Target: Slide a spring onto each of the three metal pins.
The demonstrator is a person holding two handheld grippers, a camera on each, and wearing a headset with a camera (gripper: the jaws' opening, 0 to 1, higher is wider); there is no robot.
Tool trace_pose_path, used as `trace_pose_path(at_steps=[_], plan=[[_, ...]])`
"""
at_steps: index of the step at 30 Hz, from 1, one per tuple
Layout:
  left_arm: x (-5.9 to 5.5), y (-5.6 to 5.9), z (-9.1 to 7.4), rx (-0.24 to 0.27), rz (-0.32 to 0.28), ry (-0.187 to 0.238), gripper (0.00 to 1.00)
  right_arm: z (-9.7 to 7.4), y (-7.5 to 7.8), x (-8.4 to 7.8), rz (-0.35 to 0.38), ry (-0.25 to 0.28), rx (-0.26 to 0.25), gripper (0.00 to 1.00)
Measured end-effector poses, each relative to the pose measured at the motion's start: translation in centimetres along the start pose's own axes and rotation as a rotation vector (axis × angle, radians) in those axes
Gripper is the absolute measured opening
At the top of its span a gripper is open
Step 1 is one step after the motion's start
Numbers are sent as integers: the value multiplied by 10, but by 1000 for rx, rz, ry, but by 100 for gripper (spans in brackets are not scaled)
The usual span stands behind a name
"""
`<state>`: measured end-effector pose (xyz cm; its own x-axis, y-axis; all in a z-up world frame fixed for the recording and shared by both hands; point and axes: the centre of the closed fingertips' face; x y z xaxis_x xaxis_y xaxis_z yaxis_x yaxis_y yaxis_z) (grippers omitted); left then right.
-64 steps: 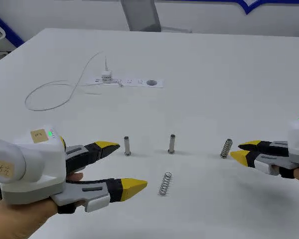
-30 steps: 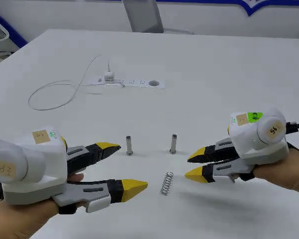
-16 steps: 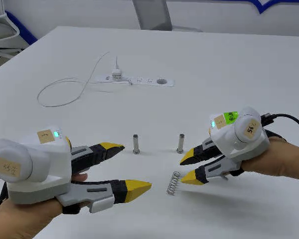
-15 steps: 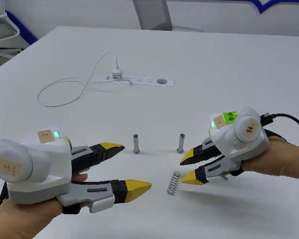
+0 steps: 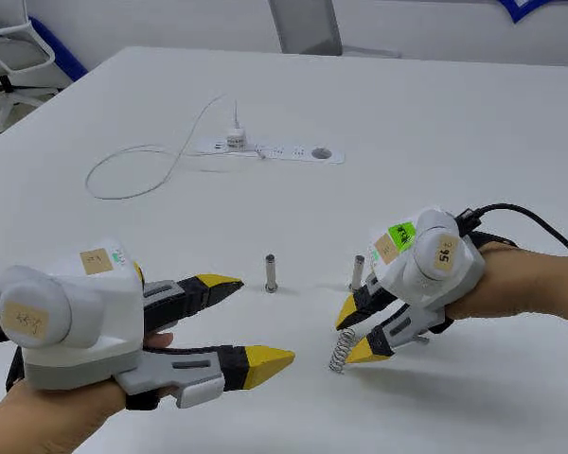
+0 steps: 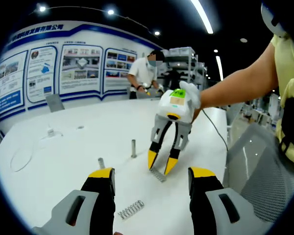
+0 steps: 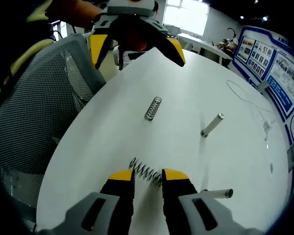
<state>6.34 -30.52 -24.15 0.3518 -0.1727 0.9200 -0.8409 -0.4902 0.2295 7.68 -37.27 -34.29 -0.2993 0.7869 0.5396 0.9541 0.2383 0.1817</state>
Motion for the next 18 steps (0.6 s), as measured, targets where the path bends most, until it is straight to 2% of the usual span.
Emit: trace_pose_path(at_steps=[6,18], plan=[[-1,0,-2,4,-1,-1,62,2,-4,-10,28,-45,31,20],[-7,4,1,-15,3,-20,62,-6,-13,-23,64,-101,35,15]])
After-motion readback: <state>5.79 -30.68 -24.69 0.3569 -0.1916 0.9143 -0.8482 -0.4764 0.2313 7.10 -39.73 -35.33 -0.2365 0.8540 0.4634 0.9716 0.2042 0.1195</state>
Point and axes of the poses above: the centre of the closed fingertips' face, and the gripper's own axes: z roughly forward along the fingers, y roughly to its right, x roughly out of its top, and after that the axes turned 9 degrees about -z, right-handed
